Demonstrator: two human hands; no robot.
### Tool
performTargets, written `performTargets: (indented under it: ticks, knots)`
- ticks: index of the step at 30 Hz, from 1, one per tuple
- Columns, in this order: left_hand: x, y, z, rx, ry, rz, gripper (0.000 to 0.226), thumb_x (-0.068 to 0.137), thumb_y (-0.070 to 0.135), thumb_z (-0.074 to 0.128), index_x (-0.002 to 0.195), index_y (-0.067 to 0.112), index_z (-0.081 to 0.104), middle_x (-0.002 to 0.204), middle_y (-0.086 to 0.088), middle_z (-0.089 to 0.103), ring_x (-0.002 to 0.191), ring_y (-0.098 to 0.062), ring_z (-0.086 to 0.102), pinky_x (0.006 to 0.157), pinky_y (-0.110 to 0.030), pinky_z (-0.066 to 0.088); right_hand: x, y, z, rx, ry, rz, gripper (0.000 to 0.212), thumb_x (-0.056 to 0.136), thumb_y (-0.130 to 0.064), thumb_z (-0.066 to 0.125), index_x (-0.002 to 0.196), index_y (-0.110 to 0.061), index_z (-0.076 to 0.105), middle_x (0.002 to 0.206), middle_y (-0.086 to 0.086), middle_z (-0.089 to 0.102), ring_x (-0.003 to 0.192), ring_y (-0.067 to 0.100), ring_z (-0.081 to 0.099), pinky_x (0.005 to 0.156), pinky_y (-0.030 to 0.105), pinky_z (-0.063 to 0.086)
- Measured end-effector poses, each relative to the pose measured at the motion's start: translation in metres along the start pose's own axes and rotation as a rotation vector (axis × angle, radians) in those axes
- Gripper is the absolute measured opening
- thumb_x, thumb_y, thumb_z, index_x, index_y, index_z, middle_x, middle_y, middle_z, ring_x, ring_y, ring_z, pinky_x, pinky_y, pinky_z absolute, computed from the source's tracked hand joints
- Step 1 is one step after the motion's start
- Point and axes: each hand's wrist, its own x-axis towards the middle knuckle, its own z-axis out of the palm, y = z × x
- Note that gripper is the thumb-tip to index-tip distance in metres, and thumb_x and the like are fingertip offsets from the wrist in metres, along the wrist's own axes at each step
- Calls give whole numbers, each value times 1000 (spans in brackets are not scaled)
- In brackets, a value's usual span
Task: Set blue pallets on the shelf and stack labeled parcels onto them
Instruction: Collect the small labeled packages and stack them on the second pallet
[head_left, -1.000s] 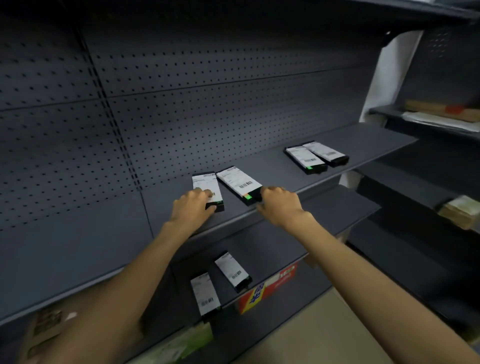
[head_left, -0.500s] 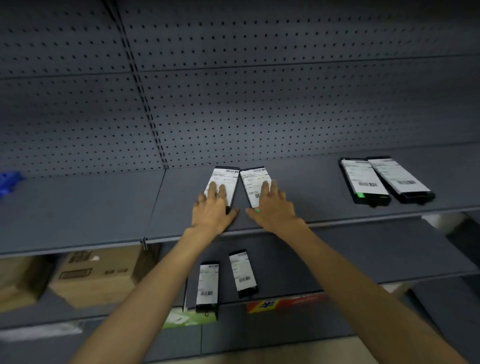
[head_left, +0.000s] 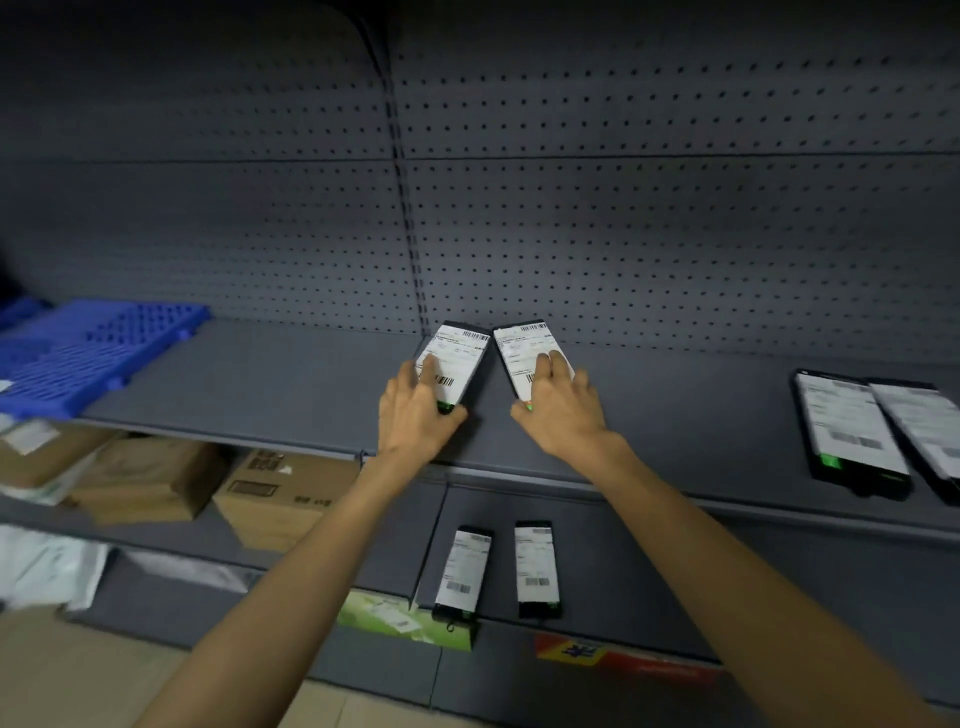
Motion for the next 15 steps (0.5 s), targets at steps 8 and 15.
performTargets:
  ticks: [8, 15]
  knots:
    - [-31, -116, -76, 68, 213, -218, 85, 76, 43, 68, 146, 12, 32, 146, -11, 36, 127, -34, 39, 102, -41, 34, 18, -120, 18, 47, -42, -302, 72, 92, -39, 52, 147, 0, 27, 155, 14, 26, 129, 40, 37, 101, 46, 38]
    - [-70, -222, -149, 135, 364, -366, 82, 76, 46, 67, 143, 12, 36, 146, -10, 37, 126, -33, 40, 102, -41, 37, 11, -253, 34, 84, -38, -534, 75, 91, -40, 53, 148, -1, 25, 155, 13, 27, 132, 38, 34, 103, 47, 37]
